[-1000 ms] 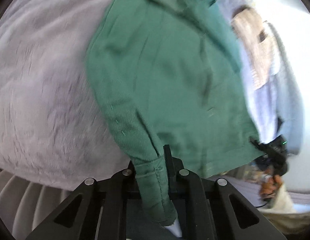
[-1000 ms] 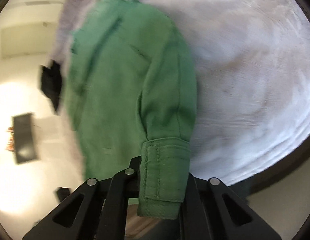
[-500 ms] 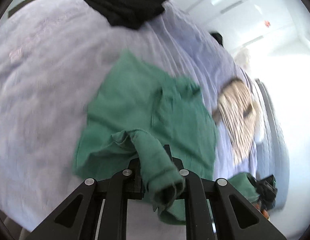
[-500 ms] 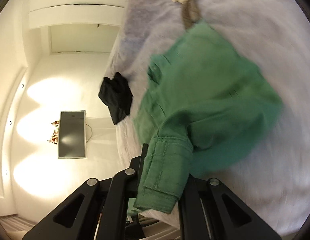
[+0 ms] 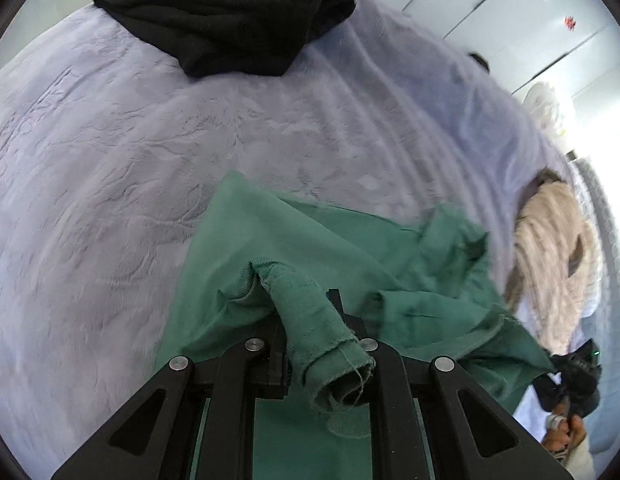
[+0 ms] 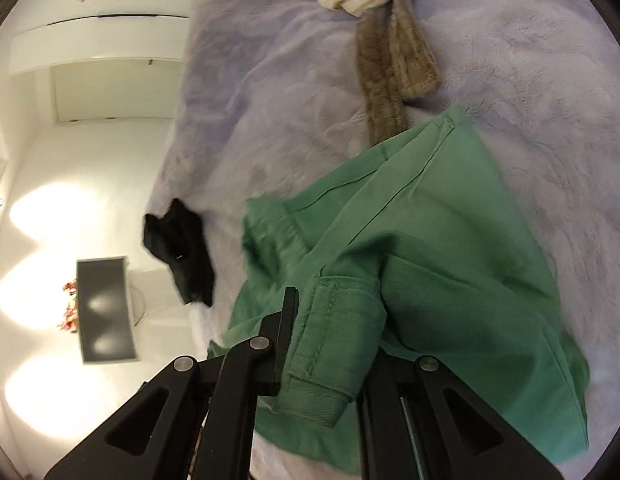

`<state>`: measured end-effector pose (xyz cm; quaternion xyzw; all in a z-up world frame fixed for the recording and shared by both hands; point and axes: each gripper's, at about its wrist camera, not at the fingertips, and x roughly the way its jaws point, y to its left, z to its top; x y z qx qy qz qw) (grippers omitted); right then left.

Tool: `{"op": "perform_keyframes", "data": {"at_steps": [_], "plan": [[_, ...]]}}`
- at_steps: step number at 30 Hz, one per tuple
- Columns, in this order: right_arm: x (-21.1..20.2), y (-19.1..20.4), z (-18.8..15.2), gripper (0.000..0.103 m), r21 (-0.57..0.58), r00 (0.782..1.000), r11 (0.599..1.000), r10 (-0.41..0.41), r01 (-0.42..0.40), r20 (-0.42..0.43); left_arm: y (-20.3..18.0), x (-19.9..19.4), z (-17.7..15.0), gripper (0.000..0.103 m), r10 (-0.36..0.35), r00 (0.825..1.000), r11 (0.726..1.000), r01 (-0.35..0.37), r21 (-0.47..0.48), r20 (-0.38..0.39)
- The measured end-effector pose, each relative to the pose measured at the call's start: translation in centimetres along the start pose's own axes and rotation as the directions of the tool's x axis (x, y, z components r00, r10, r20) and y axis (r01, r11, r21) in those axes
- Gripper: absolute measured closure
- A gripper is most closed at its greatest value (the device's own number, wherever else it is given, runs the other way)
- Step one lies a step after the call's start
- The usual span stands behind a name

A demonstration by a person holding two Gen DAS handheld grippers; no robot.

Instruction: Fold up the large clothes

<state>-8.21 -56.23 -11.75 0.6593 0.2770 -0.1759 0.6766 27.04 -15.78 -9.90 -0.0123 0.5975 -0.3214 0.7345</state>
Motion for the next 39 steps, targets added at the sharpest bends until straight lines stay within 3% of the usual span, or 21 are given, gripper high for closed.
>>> {"op": "perform_keyframes", "data": {"at_steps": [3,5,6,7,8,10,12,14,16,18,20,21,22,24,27,29,32,33,34,35,39], "plan": [[1.3,-0.8,0.7,0.092,0.032,1.0,0.999,-0.017,0.016,0.021,0.7,1.3,0.6,0.085,0.011,1.0,1.0,-0.012,-0.023,-0.029],[2.1,-1.1,1.1,0.091,0.058,0.999,0.998,-0.023,0.022,0.029,1.0,1.3,1.0,0.063,0.024,0.999,0.999,-0.026,-0.045,-0.035],[2.2,-1.1,1.1,0.088,0.058,0.999,0.998,-0.035,0.033,0.027,1.1,0.7,1.2,0.038,0.038,0.999,0.997,-0.038,-0.06,-0.005],[2.3,-0.9,1.1,0.079,0.054,0.999,0.998,-0.041,0.04,0.026,1.2,-0.1,1.3,0.025,0.055,0.998,0.996,-0.052,-0.073,0.034],[2.2,-0.7,1.2,0.071,0.047,0.999,0.998,-0.046,0.045,0.029,1.3,-1.2,1.5,0.023,0.068,0.994,0.995,-0.061,-0.074,0.085],[1.2,0.0,1.4,0.03,0.008,0.996,0.998,-0.057,0.057,0.062,1.2,-2.8,2.0,0.023,0.062,0.989,0.997,-0.056,-0.05,0.137],[-0.2,1.1,1.8,0.029,-0.063,0.991,0.994,-0.081,0.088,0.106,1.1,-3.4,2.1,0.023,0.079,0.985,0.997,-0.076,-0.025,0.152],[-0.9,2.1,2.0,0.03,-0.147,0.977,0.972,-0.164,0.184,0.139,0.8,-2.9,1.8,0.023,0.105,0.984,0.994,-0.109,0.021,0.143],[-0.7,2.9,2.0,0.032,-0.236,0.94,0.914,-0.294,0.329,0.173,0.4,-1.8,1.2,0.023,0.143,0.982,0.986,-0.151,0.062,0.126],[0.3,2.8,1.9,0.036,-0.296,0.908,0.859,-0.382,0.417,0.172,0.0,0.1,0.3,0.023,0.192,0.976,0.974,-0.203,0.105,0.103],[1.6,2.2,1.8,0.049,-0.334,0.872,0.806,-0.458,0.489,0.17,0.2,1.9,-0.3,0.023,0.224,0.971,0.964,-0.234,0.125,0.083],[2.5,1.7,1.7,0.081,-0.349,0.858,0.784,-0.488,0.513,0.163,0.4,2.9,-0.7,0.023,0.248,0.966,0.959,-0.255,0.127,0.068],[3.2,1.0,1.7,0.096,-0.352,0.837,0.762,-0.524,0.543,0.157,0.7,3.7,-0.9,0.023,0.266,0.962,0.954,-0.271,0.125,0.055],[4.4,-0.9,2.0,0.096,-0.32,0.817,0.755,-0.559,0.572,0.142,1.5,4.7,-1.2,0.023,0.284,0.958,0.951,-0.287,0.115,0.04],[4.2,-2.7,2.5,0.096,-0.255,0.833,0.794,-0.534,0.552,0.142,2.3,3.8,-1.3,0.023,0.273,0.962,0.955,-0.274,0.112,0.025],[3.2,-3.2,2.5,0.091,-0.207,0.849,0.824,-0.506,0.528,0.152,2.8,2.6,-1.5,0.023,0.278,0.96,0.949,-0.279,0.143,0.03],[1.3,-2.9,1.8,0.078,-0.18,0.853,0.835,-0.497,0.521,0.161,3.7,0.0,-2.2,0.023,0.24,0.971,0.955,-0.24,0.174,0.017],[0.4,-2.7,1.1,0.067,-0.176,0.862,0.846,-0.479,0.503,0.163,4.3,-0.8,-2.7,0.023,0.21,0.978,0.962,-0.206,0.178,-0.004],[-0.6,-2.5,0.1,0.047,-0.172,0.877,0.863,-0.451,0.476,0.163,4.6,-1.4,-3.3,0.023,0.187,0.982,0.967,-0.18,0.181,-0.025],[-1.5,-2.4,-0.9,0.038,-0.169,0.892,0.878,-0.422,0.447,0.163,5.1,-1.8,-4.0,0.023,0.164,0.985,0.971,-0.152,0.185,-0.052],[-4.3,-3.0,-6.8,0.034,-0.139,0.939,0.931,-0.324,0.338,0.111,6.2,-2.4,-7.2,0.023,0.082,0.986,0.978,-0.051,0.204,-0.147]]}}
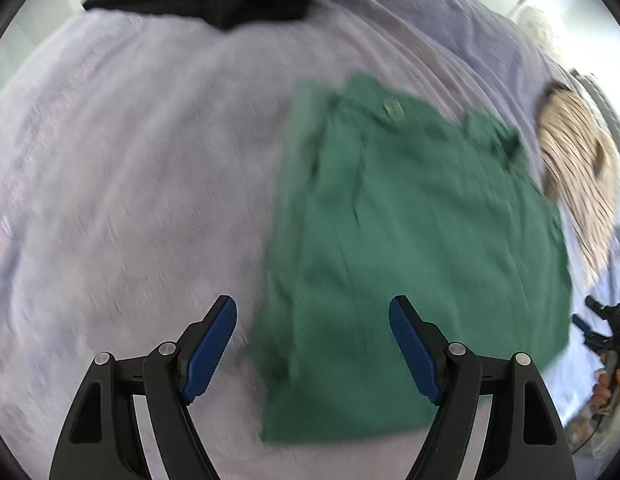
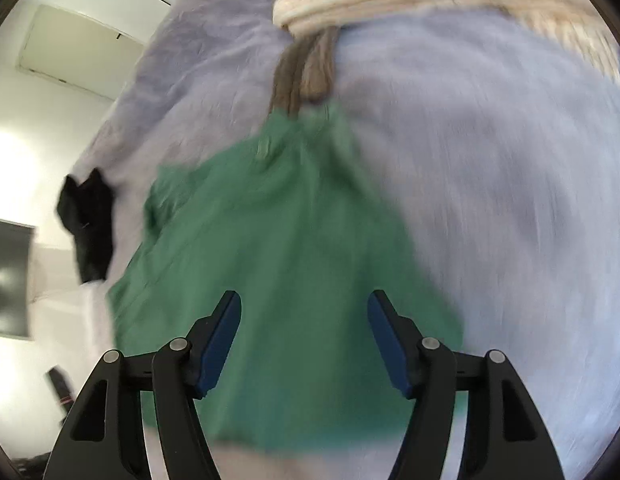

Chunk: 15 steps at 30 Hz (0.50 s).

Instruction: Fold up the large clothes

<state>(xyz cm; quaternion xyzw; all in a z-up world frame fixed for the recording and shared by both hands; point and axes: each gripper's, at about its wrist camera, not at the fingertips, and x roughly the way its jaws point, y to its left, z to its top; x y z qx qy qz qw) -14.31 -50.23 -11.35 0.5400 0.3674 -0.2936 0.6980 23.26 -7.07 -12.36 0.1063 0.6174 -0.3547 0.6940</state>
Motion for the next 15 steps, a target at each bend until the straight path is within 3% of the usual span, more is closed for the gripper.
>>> {"op": "perform_keyframes", "data": {"at_steps": [3,5,8,10,11,12,13,15], "plan": [[-0.6,-1.8,-5.0,0.034,0.108,0.998,0.994,0.039,-0.033,-0.057,0.1,1.0,-1.9,0.023,-0.131,0.989,0.991,0.129,-0.023,-0.075],[-0.7,-3.0,-7.1,0.034,0.175,0.996,0.984,0.054,-0.042,-0.065,0.2,1.7,-2.7,0.023,-0.182,0.977,0.983,0.178,-0.048,-0.107],[-0.6,-5.6,-8.5,0.034,0.278,0.998,0.96,0.049,-0.036,-0.039,0.3,2.3,-3.5,0.029,-0.167,0.979,0.985,0.161,-0.059,-0.117],[0.0,-6.9,-7.8,0.034,0.342,0.999,0.938,0.05,-0.049,0.006,0.2,2.6,-3.2,0.086,-0.128,0.983,0.991,0.121,-0.063,-0.129],[0.3,-7.3,-7.2,0.039,0.364,0.999,0.93,0.045,-0.048,0.018,0.2,2.5,-3.1,0.09,-0.123,0.984,0.991,0.115,-0.063,-0.133],[0.7,-7.4,-6.7,0.084,0.37,0.999,0.928,0.043,-0.047,0.02,0.1,2.0,-3.1,0.091,-0.119,0.986,0.992,0.114,-0.052,-0.12],[1.0,-7.1,-5.9,0.1,0.359,1.0,0.933,0.026,-0.025,0.001,-0.3,1.6,-3.1,0.093,-0.109,0.988,0.994,0.106,-0.027,-0.108],[0.6,-5.8,-5.1,0.1,0.297,1.0,0.955,-0.014,0.017,-0.01,-0.8,0.6,-3.7,0.093,-0.066,0.995,0.997,0.069,0.037,-0.081]]}}
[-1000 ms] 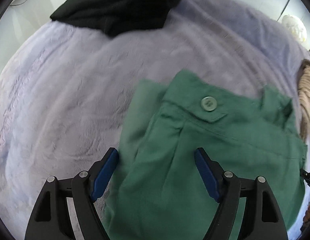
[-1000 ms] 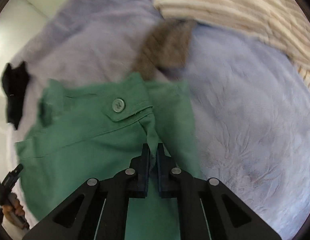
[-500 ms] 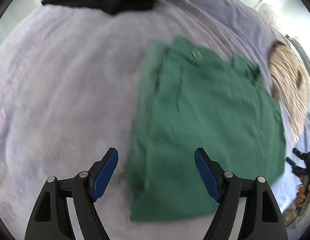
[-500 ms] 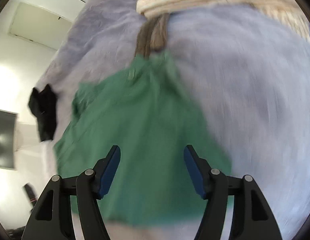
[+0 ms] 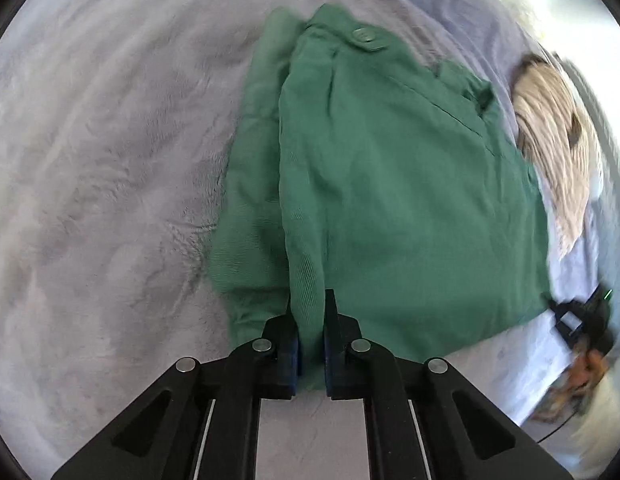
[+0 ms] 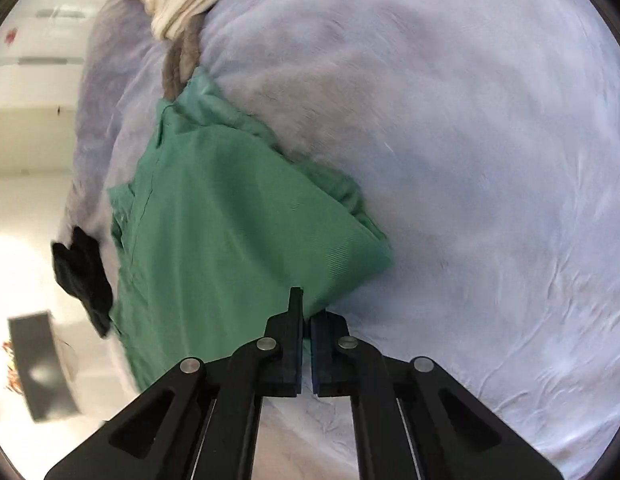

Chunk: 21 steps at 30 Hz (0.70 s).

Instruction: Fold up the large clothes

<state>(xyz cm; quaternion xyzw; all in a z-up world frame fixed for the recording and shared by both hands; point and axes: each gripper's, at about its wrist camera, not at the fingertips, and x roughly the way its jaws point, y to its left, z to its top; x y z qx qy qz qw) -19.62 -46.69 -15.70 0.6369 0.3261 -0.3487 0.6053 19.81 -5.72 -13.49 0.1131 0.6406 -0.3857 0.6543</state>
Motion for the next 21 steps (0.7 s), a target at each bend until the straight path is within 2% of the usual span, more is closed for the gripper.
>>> {"op": "perform_keyframes", "data": {"at_steps": [3,7,10,14,18,21], "plan": [[-0.6,1.1,-0.4,0.1,-0.12,0.997,0.989,-0.081,0.081,0.007,1.0,0.9,-1.2,0.093,0.043,0.999,0.999,-0.043,0.002,-0.012],[2.4,-0.5,-0.2,0.099,-0.129,0.985,0.979,-0.166,0.159,-0.048,2.8,2.9,-2.1,0.093,0.016,1.0,0.998,-0.017,-0.064,-0.011],[3.2,-0.5,-0.1,0.099,-0.145,0.985,0.977,-0.166,0.158,-0.047,3.0,2.1,-2.4,0.092,0.035,0.999,0.998,-0.035,-0.053,-0.003],[1.3,-0.4,-0.5,0.099,-0.146,0.98,0.972,-0.193,0.185,-0.045,3.6,-0.5,-3.1,0.092,0.093,0.996,0.993,-0.093,-0.068,0.002],[-2.1,1.3,-0.8,0.096,-0.191,0.984,0.965,-0.175,0.178,0.032,2.7,-3.7,-1.7,0.092,0.122,0.988,0.992,-0.118,-0.054,0.097],[-2.9,4.1,0.2,0.096,-0.274,0.986,0.948,-0.141,0.161,0.09,1.5,-4.0,0.8,0.092,0.114,0.982,0.993,-0.108,-0.044,0.149]]}}
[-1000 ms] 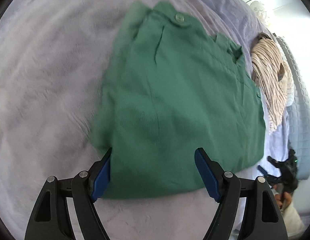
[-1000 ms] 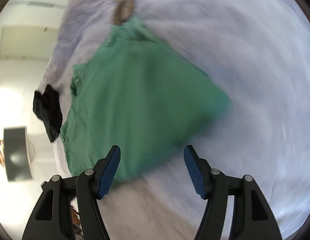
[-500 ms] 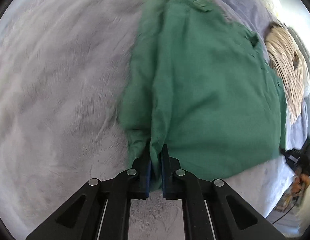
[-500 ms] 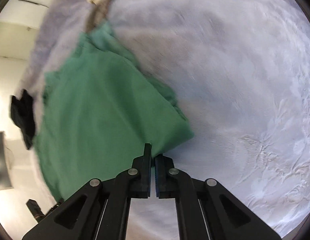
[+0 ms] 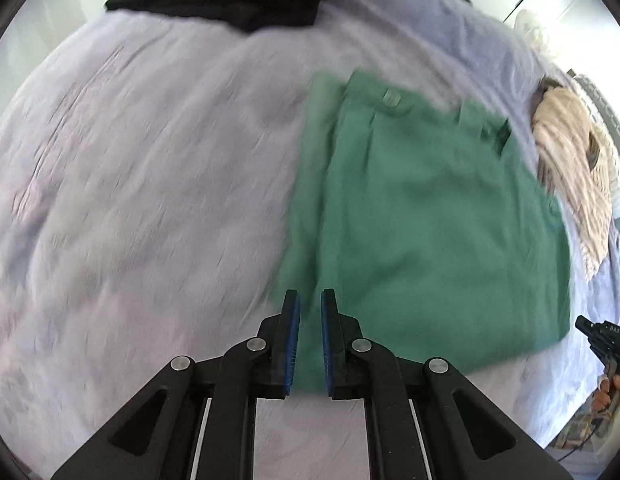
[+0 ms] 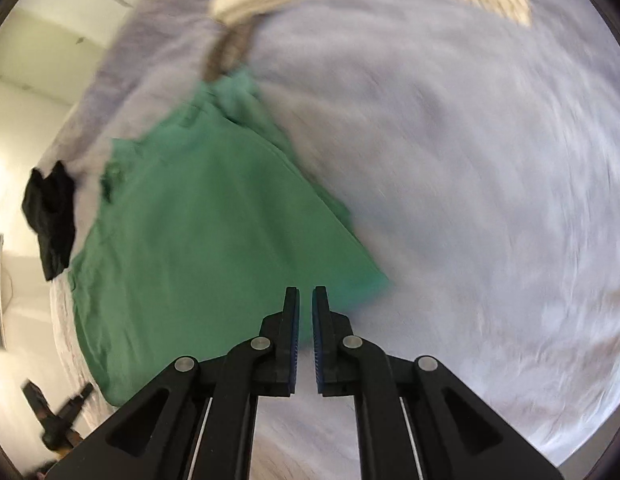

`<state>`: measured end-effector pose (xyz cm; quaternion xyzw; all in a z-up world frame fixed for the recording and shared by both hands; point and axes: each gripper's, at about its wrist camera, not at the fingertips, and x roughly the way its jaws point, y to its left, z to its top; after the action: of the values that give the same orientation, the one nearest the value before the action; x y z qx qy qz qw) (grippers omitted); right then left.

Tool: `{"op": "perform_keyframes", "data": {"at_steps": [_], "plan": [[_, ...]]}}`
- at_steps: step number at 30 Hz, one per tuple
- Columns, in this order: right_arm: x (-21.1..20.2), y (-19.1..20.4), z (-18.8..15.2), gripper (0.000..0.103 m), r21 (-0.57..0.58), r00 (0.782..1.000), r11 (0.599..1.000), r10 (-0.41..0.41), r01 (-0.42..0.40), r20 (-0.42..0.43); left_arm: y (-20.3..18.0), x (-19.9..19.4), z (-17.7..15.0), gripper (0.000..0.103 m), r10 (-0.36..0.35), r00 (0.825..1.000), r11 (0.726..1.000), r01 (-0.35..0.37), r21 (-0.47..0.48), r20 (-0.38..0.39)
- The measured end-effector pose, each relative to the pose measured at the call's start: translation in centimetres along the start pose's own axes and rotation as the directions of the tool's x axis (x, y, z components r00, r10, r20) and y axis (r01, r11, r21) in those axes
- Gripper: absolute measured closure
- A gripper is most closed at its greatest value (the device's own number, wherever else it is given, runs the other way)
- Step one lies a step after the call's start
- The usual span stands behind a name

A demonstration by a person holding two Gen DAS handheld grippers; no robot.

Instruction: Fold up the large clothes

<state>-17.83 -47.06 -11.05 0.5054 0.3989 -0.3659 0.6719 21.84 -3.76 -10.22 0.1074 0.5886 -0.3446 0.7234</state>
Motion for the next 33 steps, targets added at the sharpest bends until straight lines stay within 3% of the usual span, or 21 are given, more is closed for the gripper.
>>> {"op": "perform_keyframes", "data": {"at_steps": [4,7,9,10,14,16,33], "plan": [[2.0,3.2,1.5,0.096,-0.058,1.0,0.998,0.008,-0.009,-0.005,-2.4,3.1,2.1,0.092,0.053,0.999,0.998,-0.053,0.028,0.002],[4.7,3.5,1.1,0.096,-0.09,0.997,0.994,-0.061,0.057,-0.048,-2.1,6.0,2.2,0.092,0.128,0.991,0.991,-0.127,0.036,-0.031],[6.9,3.0,1.2,0.101,-0.086,0.99,0.991,-0.107,0.099,-0.09,-1.4,6.5,2.1,0.092,0.118,0.992,0.993,-0.117,0.028,-0.035],[7.3,2.6,1.2,0.101,-0.079,0.991,0.993,-0.092,0.085,-0.095,-1.3,6.3,2.1,0.092,0.116,0.993,0.993,-0.115,0.024,-0.034],[6.1,1.8,1.1,0.101,-0.069,0.993,0.995,-0.081,0.076,-0.082,-1.9,5.0,2.0,0.092,0.175,0.984,0.984,-0.173,0.048,-0.043],[5.0,1.5,0.7,0.096,-0.062,0.993,0.995,-0.086,0.081,-0.086,-2.3,4.5,1.6,0.092,0.2,0.979,0.979,-0.197,0.057,-0.051],[1.0,3.9,-5.9,0.096,-0.108,0.983,0.991,-0.098,0.082,-0.153,-3.6,0.3,-4.4,0.092,0.212,0.971,0.977,-0.207,0.055,-0.114]]}}
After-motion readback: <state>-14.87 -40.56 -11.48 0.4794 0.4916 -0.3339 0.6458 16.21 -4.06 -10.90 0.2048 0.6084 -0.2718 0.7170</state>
